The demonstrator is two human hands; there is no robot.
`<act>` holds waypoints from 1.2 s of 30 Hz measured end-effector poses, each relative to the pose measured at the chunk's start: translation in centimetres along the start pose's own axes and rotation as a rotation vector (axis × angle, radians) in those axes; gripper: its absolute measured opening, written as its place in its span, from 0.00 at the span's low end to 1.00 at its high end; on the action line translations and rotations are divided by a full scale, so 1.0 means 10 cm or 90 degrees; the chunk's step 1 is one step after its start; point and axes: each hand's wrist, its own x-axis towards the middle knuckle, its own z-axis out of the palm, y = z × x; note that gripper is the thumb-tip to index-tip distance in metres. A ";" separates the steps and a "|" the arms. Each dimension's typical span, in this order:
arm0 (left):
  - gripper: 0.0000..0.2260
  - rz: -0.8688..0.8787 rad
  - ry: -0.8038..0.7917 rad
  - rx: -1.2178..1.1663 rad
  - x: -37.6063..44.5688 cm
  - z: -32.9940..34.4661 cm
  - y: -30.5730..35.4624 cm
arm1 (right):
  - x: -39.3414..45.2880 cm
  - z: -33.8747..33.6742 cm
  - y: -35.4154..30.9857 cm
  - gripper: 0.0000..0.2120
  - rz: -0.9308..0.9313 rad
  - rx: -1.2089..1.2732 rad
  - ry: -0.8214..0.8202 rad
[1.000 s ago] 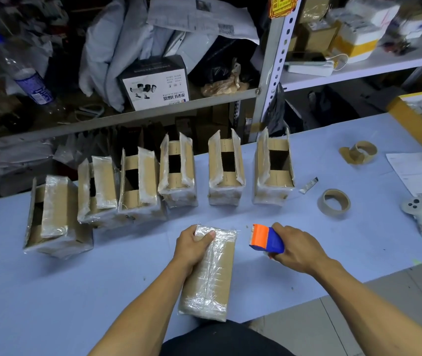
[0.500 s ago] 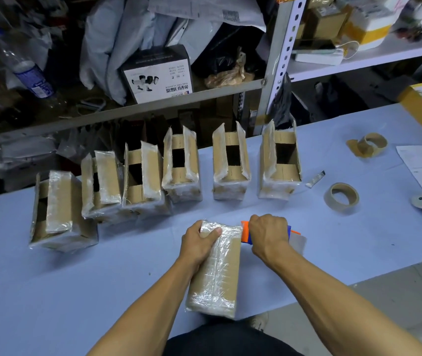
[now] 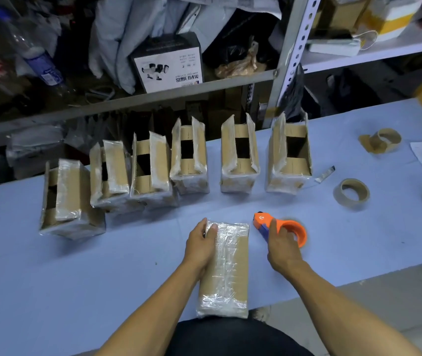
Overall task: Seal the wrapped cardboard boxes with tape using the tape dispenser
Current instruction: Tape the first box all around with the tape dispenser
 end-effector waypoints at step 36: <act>0.13 0.133 0.095 -0.245 -0.24 0.01 0.42 | -0.43 -0.59 -1.02 0.20 0.046 0.732 0.291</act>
